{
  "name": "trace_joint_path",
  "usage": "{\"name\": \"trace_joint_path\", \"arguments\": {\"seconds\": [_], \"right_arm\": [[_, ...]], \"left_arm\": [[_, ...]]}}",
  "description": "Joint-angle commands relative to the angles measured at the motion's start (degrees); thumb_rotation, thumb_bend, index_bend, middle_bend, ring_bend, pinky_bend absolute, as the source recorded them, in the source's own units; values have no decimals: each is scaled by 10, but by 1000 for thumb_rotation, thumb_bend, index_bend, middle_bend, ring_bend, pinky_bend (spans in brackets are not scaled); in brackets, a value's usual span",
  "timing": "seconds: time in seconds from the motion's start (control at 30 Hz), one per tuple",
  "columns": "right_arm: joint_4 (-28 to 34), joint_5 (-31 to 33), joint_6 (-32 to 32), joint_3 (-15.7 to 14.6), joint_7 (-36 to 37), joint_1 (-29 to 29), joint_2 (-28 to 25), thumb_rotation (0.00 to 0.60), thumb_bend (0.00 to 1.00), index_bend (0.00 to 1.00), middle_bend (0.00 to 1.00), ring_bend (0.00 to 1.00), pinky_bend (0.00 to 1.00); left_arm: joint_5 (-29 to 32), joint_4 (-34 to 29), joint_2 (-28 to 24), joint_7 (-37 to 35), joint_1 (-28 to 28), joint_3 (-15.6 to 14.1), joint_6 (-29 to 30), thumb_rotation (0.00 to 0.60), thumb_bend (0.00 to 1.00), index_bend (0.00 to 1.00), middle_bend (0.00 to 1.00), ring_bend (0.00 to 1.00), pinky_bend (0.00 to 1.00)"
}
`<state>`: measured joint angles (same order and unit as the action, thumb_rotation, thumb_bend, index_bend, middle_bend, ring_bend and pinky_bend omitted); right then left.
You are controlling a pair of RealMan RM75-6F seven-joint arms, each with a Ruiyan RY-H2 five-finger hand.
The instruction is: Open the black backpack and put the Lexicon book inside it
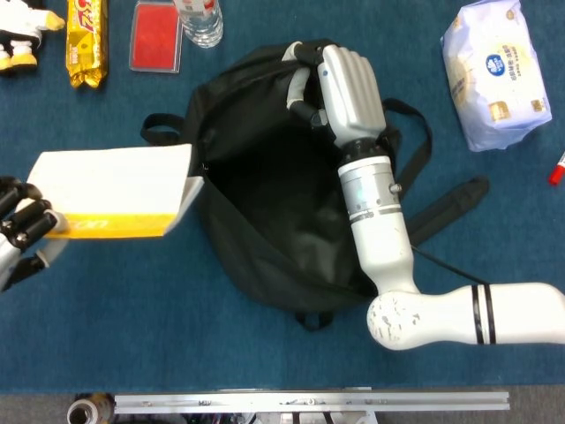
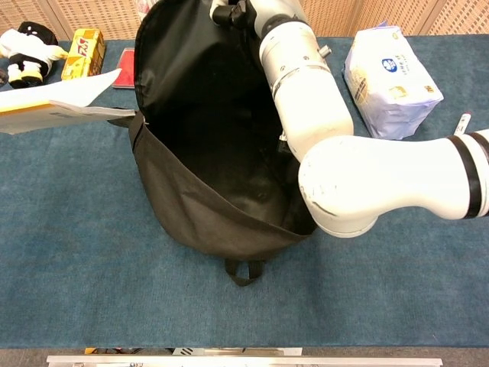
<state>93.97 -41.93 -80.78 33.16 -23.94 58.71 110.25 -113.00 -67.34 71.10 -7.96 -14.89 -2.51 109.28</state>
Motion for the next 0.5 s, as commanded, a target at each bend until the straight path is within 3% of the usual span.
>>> {"name": "trace_joint_path", "arguments": {"seconds": [0.03,0.5], "right_arm": [[-1,-6,0,-1,2,-1,3,600,923,726,670,635,844],[-14,-39,-8,13,23,3,38,600,923,726,670,635,844]], "left_arm": [[-25,-5,6,6,-15,4,9,600,389,723,643,452,436],[-61,-98,11,60,-57,2,-66,600,389,722,643,452,435]]}}
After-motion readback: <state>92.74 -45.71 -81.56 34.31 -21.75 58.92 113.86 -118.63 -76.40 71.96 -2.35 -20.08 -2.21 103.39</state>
